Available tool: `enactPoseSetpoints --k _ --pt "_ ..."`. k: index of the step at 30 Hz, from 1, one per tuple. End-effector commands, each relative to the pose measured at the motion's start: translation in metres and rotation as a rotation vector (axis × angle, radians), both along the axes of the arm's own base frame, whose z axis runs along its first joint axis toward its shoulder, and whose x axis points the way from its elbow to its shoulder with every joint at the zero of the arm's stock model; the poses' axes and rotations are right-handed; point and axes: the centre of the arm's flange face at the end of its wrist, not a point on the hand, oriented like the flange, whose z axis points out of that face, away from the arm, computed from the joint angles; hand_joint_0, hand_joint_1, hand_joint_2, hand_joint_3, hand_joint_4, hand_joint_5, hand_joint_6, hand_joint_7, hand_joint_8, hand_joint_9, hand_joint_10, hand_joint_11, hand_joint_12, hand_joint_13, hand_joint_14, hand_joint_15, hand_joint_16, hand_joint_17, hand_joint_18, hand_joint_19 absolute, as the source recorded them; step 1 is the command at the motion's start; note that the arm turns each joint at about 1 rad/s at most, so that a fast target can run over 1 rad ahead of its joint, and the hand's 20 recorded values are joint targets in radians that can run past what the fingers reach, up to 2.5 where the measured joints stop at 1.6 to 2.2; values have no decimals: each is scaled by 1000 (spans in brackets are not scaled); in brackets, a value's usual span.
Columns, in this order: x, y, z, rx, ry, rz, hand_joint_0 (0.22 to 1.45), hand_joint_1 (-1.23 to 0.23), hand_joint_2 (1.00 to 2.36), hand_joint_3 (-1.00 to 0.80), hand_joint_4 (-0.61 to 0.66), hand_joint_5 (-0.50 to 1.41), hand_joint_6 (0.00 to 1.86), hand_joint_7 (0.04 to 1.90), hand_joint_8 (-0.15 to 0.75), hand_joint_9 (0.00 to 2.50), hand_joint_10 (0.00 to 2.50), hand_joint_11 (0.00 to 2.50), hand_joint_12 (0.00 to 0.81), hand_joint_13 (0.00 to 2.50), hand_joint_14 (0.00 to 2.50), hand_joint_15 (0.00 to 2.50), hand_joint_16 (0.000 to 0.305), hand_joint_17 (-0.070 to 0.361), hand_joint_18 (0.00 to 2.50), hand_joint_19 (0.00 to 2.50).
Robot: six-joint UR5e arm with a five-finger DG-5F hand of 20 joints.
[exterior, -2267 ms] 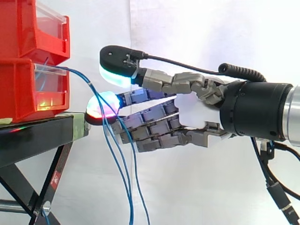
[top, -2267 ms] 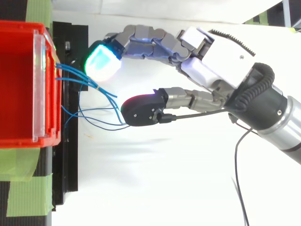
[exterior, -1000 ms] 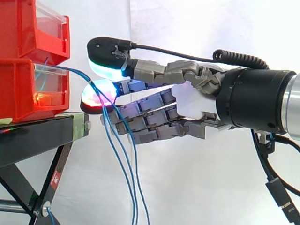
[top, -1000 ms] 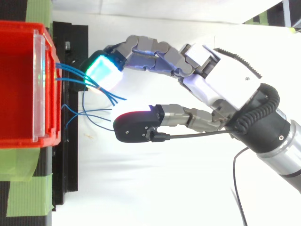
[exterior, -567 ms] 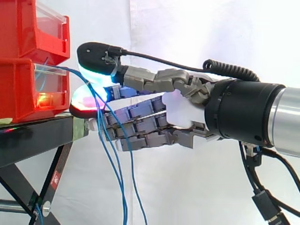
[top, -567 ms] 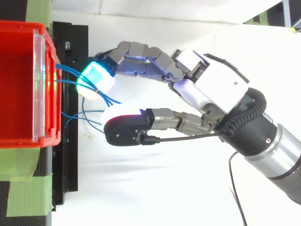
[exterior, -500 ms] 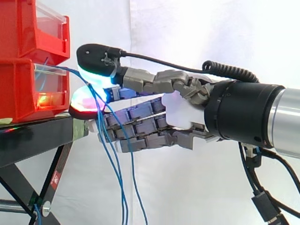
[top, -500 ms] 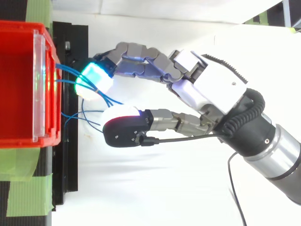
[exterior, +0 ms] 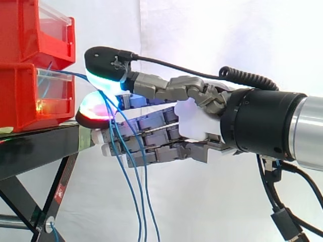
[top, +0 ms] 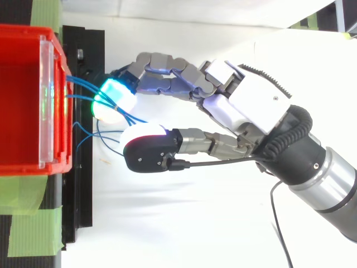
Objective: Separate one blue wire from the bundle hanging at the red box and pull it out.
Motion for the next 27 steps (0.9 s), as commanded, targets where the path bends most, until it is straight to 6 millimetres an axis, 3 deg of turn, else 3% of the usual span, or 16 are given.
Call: enactPoseSetpoints --k 1,9,27 --pt "2 -1 3 5 -5 -2 599 -709 1004 -453 253 -127 552 1168 343 689 9 356 418 498 9 287 58 130 455 235" --pt "4 -1 6 5 -4 -3 605 -687 1005 -429 251 -138 615 1072 345 703 9 373 417 508 10 302 57 128 467 258" --pt "0 -6 3 82 -15 7 602 -664 1005 -436 248 -134 610 1086 350 729 12 403 422 537 11 321 57 128 495 278"
